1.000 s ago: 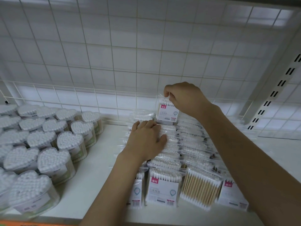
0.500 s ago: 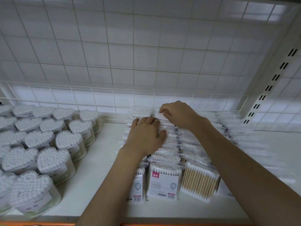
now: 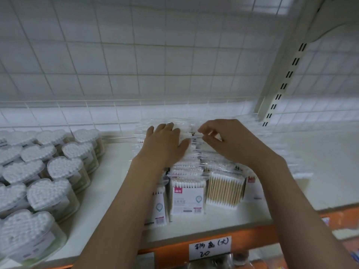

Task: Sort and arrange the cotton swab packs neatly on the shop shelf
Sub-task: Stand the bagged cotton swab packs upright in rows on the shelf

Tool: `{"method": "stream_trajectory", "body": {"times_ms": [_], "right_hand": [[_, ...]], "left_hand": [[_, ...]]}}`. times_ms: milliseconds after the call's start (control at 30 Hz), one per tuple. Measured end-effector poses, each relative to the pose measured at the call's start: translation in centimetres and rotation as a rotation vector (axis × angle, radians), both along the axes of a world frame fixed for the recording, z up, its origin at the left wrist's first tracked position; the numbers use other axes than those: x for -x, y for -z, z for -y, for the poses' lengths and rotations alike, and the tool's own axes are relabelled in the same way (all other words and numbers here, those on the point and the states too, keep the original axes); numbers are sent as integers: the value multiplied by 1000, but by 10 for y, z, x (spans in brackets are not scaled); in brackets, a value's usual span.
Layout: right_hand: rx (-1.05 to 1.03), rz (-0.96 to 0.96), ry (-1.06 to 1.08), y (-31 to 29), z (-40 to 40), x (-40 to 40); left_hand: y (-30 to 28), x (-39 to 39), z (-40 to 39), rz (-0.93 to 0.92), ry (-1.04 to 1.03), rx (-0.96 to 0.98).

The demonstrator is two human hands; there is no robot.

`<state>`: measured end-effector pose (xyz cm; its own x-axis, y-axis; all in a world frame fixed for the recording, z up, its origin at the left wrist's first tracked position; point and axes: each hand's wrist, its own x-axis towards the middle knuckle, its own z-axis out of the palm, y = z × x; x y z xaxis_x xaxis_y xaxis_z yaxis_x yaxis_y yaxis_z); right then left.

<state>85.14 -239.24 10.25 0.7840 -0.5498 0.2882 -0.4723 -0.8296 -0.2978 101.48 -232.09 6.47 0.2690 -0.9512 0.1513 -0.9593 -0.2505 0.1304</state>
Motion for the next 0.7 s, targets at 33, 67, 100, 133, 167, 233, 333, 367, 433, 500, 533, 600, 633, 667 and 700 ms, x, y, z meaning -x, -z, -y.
{"method": "stream_trajectory", "body": {"times_ms": [33,67,100,133,167,233,333,367,433,500,533,600,633,667,700], "right_hand": [[-1,-9,29,2,-8,9],[-7,-21,60,4,-15,18],[-13,-36,93,7,-21,26],[-16,-50,124,10,-27,32],[-13,-62,154,12,-32,37],[-7,-76,207,17,-41,44],[-1,-103,262,23,-50,49],[-7,-114,269,25,-51,49],[-32,-140,264,29,-54,48],[-42,-169,246,34,-54,46],[-43,-177,232,36,-54,45],[-47,-192,196,39,-52,46],[-54,-203,179,39,-51,47],[-66,-209,161,39,-50,49],[-83,-206,141,39,-49,51]], "left_hand": [[-2,3,-4,2,17,24],[-4,7,-9,7,40,45],[-4,12,-14,9,67,61],[-5,17,-20,1,95,72],[-4,22,-25,-17,122,81],[-1,32,-37,-60,160,105],[5,42,-53,-97,171,154],[8,44,-58,-106,173,169],[13,47,-65,-111,183,171],[18,48,-69,-93,196,139],[21,49,-70,-83,196,125],[24,50,-71,-69,180,119],[26,51,-72,-66,167,121],[27,52,-73,-65,153,124],[27,54,-73,-67,142,131]]}}
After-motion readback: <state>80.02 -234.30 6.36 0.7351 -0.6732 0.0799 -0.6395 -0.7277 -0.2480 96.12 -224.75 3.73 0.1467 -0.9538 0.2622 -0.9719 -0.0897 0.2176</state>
